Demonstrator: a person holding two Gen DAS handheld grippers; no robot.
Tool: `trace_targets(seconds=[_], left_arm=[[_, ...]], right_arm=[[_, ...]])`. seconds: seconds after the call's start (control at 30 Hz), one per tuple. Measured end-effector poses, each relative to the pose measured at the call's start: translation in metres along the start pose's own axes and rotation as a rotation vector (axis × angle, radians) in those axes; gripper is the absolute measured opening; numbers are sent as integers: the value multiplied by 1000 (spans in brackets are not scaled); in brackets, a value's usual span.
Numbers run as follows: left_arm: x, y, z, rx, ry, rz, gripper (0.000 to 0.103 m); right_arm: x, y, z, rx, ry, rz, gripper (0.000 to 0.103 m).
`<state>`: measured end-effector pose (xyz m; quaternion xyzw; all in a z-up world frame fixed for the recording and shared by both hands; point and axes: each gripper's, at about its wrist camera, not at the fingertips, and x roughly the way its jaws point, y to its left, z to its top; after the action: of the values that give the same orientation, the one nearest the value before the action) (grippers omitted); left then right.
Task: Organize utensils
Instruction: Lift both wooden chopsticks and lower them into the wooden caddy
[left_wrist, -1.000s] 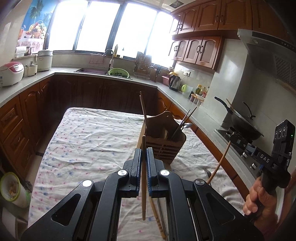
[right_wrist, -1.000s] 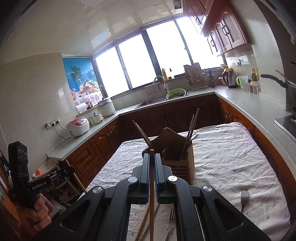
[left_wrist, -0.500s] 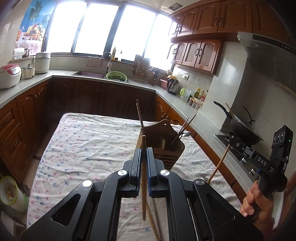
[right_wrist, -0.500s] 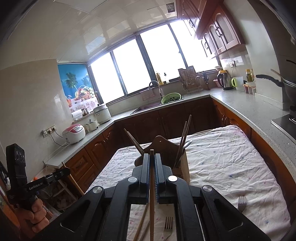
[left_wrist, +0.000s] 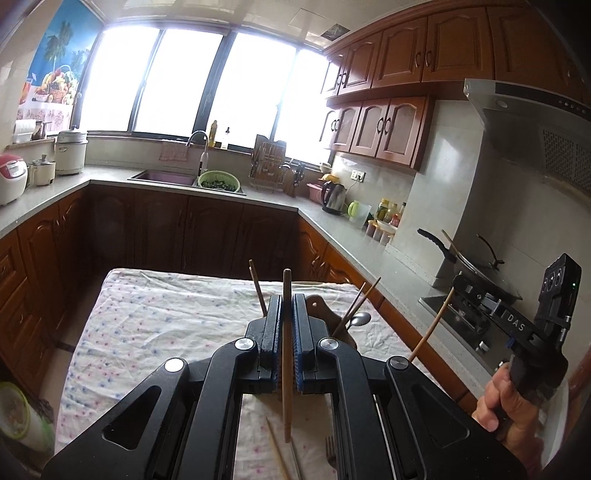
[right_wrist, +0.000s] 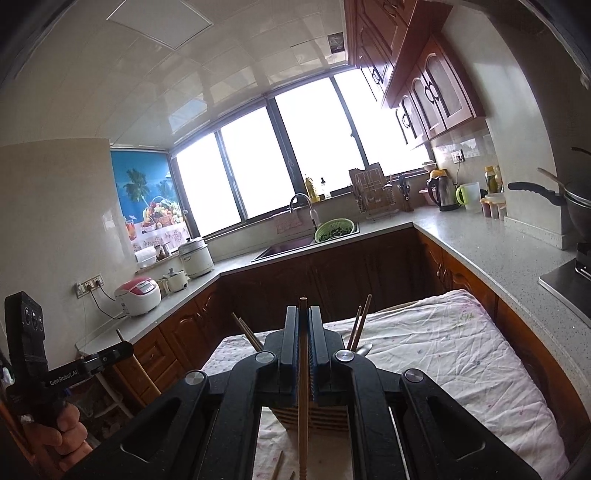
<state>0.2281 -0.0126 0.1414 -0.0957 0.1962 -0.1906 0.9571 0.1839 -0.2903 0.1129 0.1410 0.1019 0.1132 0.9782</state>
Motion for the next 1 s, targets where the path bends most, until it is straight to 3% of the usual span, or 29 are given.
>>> trace_targets(seconds=[0.33, 0.57, 1.0], left_arm=[[25, -11, 42, 25, -86, -12, 4], [60, -1, 60, -24, -121, 0, 4], [131, 20, 16, -98, -31, 54, 4]], right_arm=[[33, -7, 31, 2, -96, -16, 4], [58, -15, 39, -5, -129, -41, 4], [99, -44, -4, 55, -87, -84, 4]])
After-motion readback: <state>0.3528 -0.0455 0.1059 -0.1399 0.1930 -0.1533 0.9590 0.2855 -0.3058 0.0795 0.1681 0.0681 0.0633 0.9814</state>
